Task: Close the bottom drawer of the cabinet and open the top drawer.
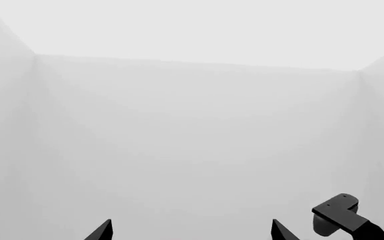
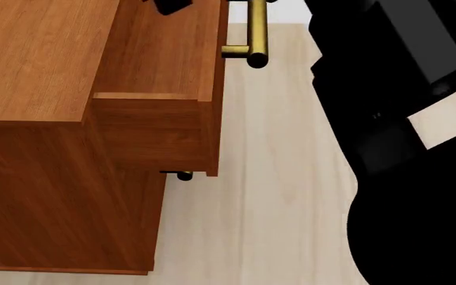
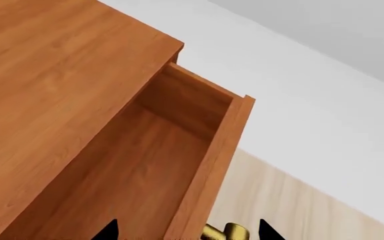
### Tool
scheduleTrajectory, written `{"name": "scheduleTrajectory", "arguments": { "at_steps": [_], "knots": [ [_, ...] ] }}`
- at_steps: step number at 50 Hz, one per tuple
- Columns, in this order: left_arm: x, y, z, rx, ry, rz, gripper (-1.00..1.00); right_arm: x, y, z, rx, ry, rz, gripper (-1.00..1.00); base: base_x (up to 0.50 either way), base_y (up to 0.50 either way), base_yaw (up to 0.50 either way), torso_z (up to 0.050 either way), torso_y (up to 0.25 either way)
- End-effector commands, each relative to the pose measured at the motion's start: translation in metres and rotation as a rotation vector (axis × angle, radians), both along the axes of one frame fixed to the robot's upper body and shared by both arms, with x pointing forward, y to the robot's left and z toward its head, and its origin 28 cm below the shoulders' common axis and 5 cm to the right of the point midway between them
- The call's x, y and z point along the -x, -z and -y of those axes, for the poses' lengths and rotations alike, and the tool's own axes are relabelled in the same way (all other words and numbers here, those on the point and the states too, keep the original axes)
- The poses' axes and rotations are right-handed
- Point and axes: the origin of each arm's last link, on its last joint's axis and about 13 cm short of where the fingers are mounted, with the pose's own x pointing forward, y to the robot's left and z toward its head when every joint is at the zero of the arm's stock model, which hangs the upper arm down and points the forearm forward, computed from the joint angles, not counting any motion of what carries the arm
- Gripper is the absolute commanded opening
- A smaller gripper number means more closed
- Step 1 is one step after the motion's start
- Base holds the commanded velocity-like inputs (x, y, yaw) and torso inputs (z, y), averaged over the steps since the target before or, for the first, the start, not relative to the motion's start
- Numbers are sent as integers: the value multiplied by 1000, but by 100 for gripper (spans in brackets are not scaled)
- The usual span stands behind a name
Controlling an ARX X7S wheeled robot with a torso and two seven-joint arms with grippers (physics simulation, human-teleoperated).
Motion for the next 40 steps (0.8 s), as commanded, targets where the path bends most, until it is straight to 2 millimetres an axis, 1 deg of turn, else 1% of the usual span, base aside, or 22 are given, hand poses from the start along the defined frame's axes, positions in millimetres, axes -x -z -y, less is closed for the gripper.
{"name": "scheduleTrajectory", "arguments": {
  "at_steps": [1,12,18,32,40],
  "knots": [
    [1,-1,0,-4,0,0,100,-8,11,1,23,16,-24,100,0,0,0,0,0],
    [1,-2,0,-1,-2,2,100,-8,14,1,46,14,-48,100,0,0,0,0,0],
    [2,-2,-2,0,-8,1,100,-11,22,3,59,19,-77,100,0,0,0,0,0],
    [2,-3,-3,2,-11,2,100,-12,26,4,64,19,-95,100,0,0,0,0,0],
    [1,-2,-3,2,-11,1,100,-16,34,7,71,27,-112,100,0,0,-1,0,0]
  ]
}}
